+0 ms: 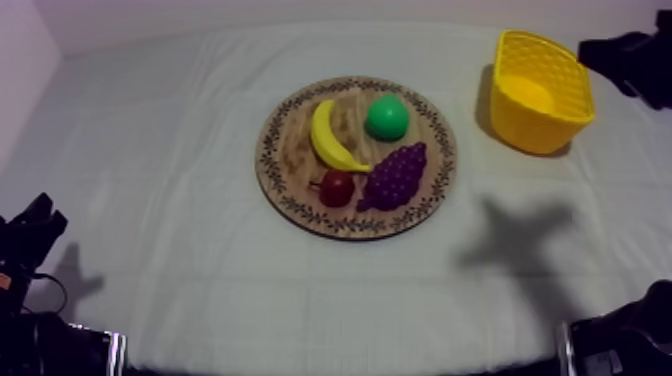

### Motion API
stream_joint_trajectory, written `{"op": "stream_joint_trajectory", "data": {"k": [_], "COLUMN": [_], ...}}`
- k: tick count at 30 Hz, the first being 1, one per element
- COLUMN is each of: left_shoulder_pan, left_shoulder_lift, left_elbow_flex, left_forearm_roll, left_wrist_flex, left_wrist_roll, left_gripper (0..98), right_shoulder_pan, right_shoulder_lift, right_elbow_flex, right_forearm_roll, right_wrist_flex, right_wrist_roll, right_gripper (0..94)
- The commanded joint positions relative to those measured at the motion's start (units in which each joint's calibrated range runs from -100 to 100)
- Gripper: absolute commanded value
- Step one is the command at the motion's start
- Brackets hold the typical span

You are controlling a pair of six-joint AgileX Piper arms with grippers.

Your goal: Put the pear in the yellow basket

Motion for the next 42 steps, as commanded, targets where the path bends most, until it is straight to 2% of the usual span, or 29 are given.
{"op": "stream_joint_trajectory", "data": {"k": [1,12,25,42], "left_shoulder_pan": [0.0,0.0,0.0,0.0], "left_shoulder_lift": [0.0,0.0,0.0,0.0], "left_elbow_flex": [0.0,0.0,0.0,0.0], "left_forearm_roll": [0.0,0.0,0.0,0.0], "left_wrist_flex": [0.0,0.0,0.0,0.0], "left_wrist_roll": [0.0,0.0,0.0,0.0], "left_gripper": [0.1,0.1,0.1,0.1], "right_shoulder_pan": [-2.0,-4.7,-0.1,-2.0], "right_shoulder_lift": [5.2,21.0,41.2,47.7], "right_elbow_flex": [-1.7,-11.5,-15.1,-13.0], "right_forearm_roll": [0.8,0.7,-2.8,-2.2], "right_wrist_flex": [-0.6,-3.4,-14.9,-19.4], "right_wrist_roll": [-2.4,-4.6,-3.4,-3.7], "right_gripper": [0.9,0.9,0.9,1.0]}}
